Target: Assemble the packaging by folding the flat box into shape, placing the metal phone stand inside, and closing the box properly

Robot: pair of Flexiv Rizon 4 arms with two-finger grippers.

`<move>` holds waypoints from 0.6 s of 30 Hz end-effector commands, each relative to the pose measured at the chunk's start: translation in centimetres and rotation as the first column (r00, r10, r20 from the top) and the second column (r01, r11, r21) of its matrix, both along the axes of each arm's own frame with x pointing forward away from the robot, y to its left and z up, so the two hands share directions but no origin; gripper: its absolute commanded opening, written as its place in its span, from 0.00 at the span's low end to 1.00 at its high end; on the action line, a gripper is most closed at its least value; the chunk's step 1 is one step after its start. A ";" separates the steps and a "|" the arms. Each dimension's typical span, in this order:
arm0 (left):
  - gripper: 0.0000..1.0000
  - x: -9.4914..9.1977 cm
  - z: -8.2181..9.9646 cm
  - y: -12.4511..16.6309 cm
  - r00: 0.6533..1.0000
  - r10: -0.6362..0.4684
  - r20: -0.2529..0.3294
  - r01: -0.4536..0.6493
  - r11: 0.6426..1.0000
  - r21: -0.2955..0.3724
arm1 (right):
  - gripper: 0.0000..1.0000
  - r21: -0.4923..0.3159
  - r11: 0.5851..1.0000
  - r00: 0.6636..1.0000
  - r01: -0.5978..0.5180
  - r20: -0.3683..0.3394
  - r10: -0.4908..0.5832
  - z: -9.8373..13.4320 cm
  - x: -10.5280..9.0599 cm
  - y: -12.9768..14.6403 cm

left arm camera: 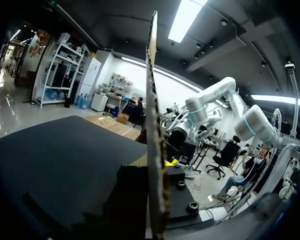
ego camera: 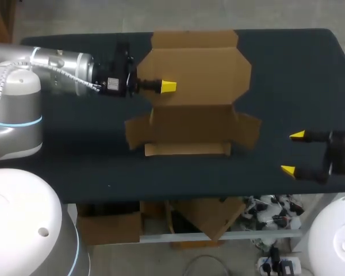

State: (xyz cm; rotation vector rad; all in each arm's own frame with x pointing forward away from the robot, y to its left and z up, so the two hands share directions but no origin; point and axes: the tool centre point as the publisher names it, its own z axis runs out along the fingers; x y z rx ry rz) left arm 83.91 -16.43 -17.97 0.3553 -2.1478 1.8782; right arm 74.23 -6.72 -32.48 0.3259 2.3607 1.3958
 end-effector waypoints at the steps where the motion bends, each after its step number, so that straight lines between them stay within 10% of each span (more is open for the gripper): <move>1: 0.00 0.0 -0.2 0.2 1.000 -0.012 0.008 0.012 1.000 -0.004 | 1.00 0.000 1.000 1.000 0.002 0.002 -0.002 0.1 -0.2 0.0; 18: 0.00 -0.2 -1.0 0.3 0.999 -0.024 0.035 0.024 1.000 -0.004 | 1.00 -0.002 1.000 1.000 -0.005 -0.002 0.005 -0.1 -0.2 0.5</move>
